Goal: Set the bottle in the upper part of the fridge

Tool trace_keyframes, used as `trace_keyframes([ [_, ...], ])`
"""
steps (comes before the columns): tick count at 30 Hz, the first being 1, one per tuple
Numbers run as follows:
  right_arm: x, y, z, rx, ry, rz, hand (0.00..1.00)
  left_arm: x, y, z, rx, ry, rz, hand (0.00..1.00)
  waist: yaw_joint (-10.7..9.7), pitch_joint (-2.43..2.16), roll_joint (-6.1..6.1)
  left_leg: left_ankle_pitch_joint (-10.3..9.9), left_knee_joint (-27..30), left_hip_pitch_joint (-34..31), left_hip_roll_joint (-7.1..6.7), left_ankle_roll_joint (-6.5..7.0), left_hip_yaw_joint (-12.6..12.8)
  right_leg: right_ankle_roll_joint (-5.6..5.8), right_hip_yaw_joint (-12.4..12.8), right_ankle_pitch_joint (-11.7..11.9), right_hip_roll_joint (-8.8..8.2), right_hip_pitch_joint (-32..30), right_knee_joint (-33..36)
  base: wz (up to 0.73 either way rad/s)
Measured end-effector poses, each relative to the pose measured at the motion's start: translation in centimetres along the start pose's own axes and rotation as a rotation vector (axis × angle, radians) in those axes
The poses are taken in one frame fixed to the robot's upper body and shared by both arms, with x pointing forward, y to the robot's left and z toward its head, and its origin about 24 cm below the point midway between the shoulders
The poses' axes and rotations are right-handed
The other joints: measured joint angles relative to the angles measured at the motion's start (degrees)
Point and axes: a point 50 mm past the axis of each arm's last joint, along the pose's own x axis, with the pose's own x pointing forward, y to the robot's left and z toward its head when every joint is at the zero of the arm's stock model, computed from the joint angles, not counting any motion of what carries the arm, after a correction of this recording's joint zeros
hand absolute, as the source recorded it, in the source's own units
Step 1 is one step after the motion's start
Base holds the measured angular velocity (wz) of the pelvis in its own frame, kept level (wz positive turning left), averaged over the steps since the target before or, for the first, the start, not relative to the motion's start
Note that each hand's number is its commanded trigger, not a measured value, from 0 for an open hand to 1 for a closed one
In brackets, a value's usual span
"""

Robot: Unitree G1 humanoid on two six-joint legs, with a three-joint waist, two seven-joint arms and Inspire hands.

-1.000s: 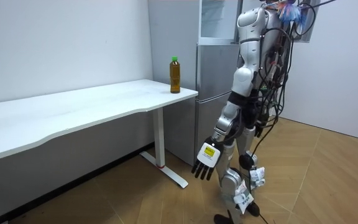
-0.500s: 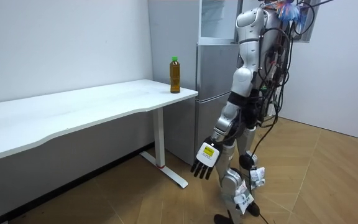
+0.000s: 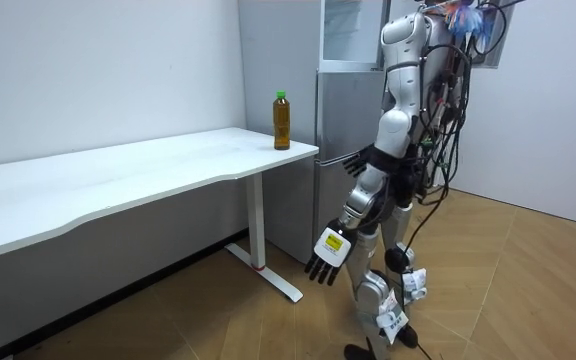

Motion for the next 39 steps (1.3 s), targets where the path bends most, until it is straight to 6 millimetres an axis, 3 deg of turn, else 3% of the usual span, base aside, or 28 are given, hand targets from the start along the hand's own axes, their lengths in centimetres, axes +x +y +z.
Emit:
trace_keyframes([
  [5,-0.3,0.1,1.6,-0.026,-0.066,0.043,0.0,0.0,0.1,-0.1,-0.001,0.002,-0.011,0.0,0.2,-0.08,0.12,0.0,-0.3,-0.1,0.01,0.0,-0.5,-0.02,0.0,0.0,0.12,0.0,0.1,0.0],
  [7,-0.5,-0.2,2.6,-0.057,-0.094,0.05,0.0,0.0,0.0,0.1,-0.001,-0.003,-0.016,0.0,-0.1,0.46,0.21,0.0,-0.3,-0.1,0.0,0.0,-0.5,-0.04,0.0,0.1,0.12,-0.1,0.1,0.0],
  [13,-1.3,-0.9,4.7,-0.133,-0.129,0.068,0.0,0.0,0.4,0.5,0.013,-0.013,-0.022,0.0,-0.1,0.83,-0.5,0.0,-0.5,-0.4,0.06,0.0,-0.5,-0.03,-0.1,0.1,0.02,-0.5,1.2,0.0],
  [16,-1.9,-1.3,6.8,-0.201,-0.173,0.082,0.0,0.0,0.7,0.6,0.016,-0.019,-0.023,0.0,0.1,0.82,-0.72,0.0,-0.4,-0.9,0.08,0.01,-0.4,-0.13,0.2,0.2,0.04,-1.2,1.2,-0.06],
  [28,-3.5,-0.9,11.9,-0.31,-0.375,0.081,0.0,0.1,0.5,0.8,0.034,-0.033,-0.033,0.0,2.4,0.62,-0.64,0.1,0.0,-0.6,0.73,-0.01,1.0,-0.59,1.2,0.8,0.61,-1.2,1.2,-0.05],
  [39,-3.8,-1.6,13.1,-0.317,-0.42,0.044,0.0,0.0,1.0,0.3,0.038,-0.016,-0.021,0.0,4.1,0.61,-1.48,0.1,-0.1,-0.9,0.85,-0.07,1.0,-0.65,1.1,1.1,0.75,-1.5,1.2,-0.01],
])
